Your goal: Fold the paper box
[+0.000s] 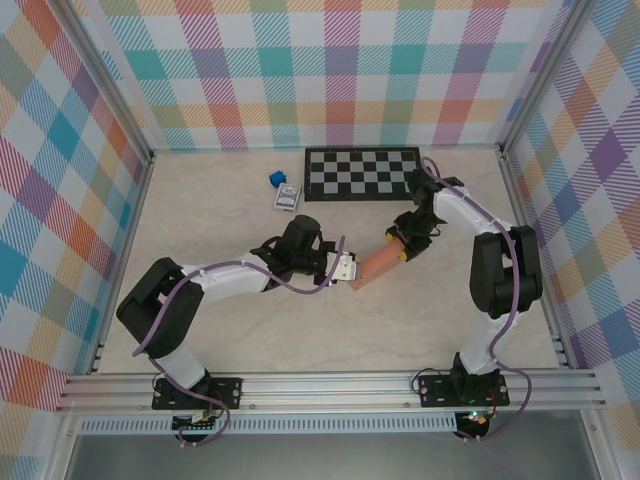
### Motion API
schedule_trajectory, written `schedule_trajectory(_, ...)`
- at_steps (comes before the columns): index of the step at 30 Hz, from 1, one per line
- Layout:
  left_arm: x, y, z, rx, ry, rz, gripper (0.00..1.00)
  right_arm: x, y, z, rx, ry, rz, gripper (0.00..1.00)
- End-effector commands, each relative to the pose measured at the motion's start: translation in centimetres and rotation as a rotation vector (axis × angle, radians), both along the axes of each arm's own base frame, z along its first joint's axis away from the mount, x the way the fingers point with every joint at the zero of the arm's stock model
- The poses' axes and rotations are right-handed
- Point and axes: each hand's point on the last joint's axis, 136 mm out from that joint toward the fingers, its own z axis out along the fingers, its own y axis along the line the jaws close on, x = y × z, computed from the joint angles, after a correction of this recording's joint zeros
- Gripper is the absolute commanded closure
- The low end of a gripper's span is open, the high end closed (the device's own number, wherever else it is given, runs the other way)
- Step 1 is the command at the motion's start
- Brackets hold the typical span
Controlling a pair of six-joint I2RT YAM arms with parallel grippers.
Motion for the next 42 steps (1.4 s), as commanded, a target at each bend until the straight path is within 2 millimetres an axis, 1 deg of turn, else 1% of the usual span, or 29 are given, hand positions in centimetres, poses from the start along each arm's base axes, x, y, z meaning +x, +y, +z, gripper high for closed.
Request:
schedule_trajectory(1, -5.1, 0.0, -4.8, 0.159, 0.07, -0.148, 0.8, 0.6, 0.9, -1.2, 0.026, 0.002, -0.07, 0.73)
schedule_trajectory(4, -5.3, 0.3, -6.0, 0.203, 0.052, -0.155, 0.8, 0.7, 0.8, -1.2, 0.026, -0.011, -0.063, 0.73)
schedule_trajectory(8, -5.2, 0.5, -6.9, 0.234, 0.045, -0.15, 0.8, 1.3, 1.1, -1.1, 0.042, -0.05, -0.042, 0.71)
schedule_trajectory(13, -4.9, 0.7, -7.8, 0.261, 0.056, -0.131, 0.82, 2.5, 0.8, 0.7, 0.066, -0.112, 0.004, 0.62)
schedule_trajectory(17, -4.7, 0.6, -8.2, 0.264, 0.074, -0.115, 0.83, 2.6, 0.0, 1.7, 0.087, -0.121, -0.004, 0.57)
schedule_trajectory(19, -4.6, 0.5, -8.5, 0.266, 0.091, -0.101, 0.84, 2.8, -0.1, 2.1, 0.108, -0.139, 0.002, 0.55)
schedule_trajectory(25, -3.8, 0.6, -8.6, 0.242, 0.15, -0.052, 0.84, 3.2, 0.1, 3.3, 0.165, -0.186, 0.049, 0.47)
schedule_trajectory(27, -3.4, 0.6, -8.6, 0.238, 0.168, -0.043, 0.84, 3.2, -0.2, 3.6, 0.177, -0.195, 0.047, 0.44)
schedule_trajectory(30, -2.6, 0.6, -8.0, 0.203, 0.21, -0.017, 0.86, 3.3, -1.0, 4.0, 0.195, -0.212, 0.033, 0.41)
schedule_trajectory(34, -1.7, 0.9, -7.7, 0.18, 0.244, 0.004, 0.86, 3.6, -1.6, 4.1, 0.201, -0.223, 0.04, 0.41)
schedule_trajectory(39, -0.4, 1.4, -6.8, 0.13, 0.274, 0.043, 0.86, 4.3, -1.1, 4.1, 0.231, -0.234, 0.055, 0.42)
schedule_trajectory(42, -0.1, 1.8, -6.8, 0.122, 0.297, 0.058, 0.87, 4.6, -1.0, 4.2, 0.231, -0.245, 0.059, 0.42)
